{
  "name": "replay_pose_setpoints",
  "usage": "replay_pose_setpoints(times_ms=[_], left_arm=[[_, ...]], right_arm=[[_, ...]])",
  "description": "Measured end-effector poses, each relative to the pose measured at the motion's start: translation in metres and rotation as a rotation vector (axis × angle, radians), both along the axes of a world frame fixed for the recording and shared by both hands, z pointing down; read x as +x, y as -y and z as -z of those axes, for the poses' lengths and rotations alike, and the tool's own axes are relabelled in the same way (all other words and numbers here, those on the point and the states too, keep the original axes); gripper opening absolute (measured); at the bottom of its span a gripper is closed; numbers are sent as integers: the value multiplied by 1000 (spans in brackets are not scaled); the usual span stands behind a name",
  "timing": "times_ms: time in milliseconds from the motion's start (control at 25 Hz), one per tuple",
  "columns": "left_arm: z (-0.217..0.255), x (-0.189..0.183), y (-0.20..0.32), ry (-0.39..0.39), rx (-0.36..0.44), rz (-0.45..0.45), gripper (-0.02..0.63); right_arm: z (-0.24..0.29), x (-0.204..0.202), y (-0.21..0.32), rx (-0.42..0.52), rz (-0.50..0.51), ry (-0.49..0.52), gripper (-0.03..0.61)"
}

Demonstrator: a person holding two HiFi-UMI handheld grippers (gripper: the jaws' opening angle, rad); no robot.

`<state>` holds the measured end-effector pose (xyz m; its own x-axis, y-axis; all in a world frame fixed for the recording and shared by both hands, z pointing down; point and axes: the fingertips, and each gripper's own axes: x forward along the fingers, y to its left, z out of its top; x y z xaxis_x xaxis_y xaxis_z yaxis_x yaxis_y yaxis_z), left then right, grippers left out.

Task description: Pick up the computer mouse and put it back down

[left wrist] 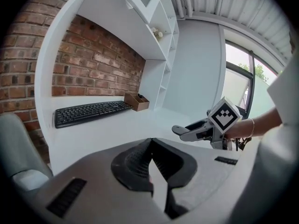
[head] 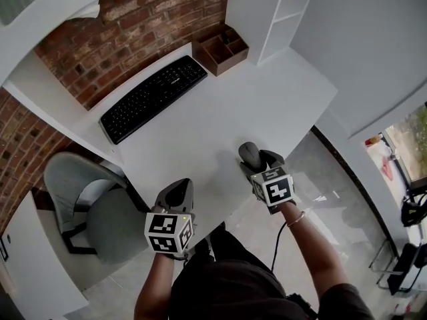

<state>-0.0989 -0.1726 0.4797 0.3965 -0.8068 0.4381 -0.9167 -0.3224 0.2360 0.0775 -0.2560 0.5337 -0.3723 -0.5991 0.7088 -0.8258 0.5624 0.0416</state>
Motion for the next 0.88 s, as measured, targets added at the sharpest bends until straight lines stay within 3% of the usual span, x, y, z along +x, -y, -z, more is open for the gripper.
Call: replay_pose_setpoints(times_ms=[560, 880], left_arm=[[-1, 38, 58, 38, 13, -66, 9], [-6, 66, 90, 44, 6, -94, 9]], right_arm=[[-1, 32, 71, 30, 5, -34, 293], [-15, 37, 109, 15, 58, -57, 295]])
